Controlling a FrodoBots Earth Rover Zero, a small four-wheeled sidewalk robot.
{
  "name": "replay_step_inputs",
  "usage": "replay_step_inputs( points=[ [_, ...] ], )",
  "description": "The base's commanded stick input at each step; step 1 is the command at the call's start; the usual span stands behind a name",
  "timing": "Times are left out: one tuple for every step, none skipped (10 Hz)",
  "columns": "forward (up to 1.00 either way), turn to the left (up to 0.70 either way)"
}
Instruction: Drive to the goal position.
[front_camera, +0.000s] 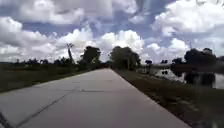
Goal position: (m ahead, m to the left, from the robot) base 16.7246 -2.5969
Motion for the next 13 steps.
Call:
replay_step_inputs(
  points=[
    [1.00,0.27],
    [1.00,0.27],
    [1.00,0.27],
    [1.00,0.27],
    [1.00,0.27],
    [1.00,0.27],
    [1.00,0.27],
    [1.00,0.27],
    [1.00,0.27],
    [1.00,0.04],
    [1.00,0.00],
    [1.00,0.00],
    [1.00,0.00]
  ],
)
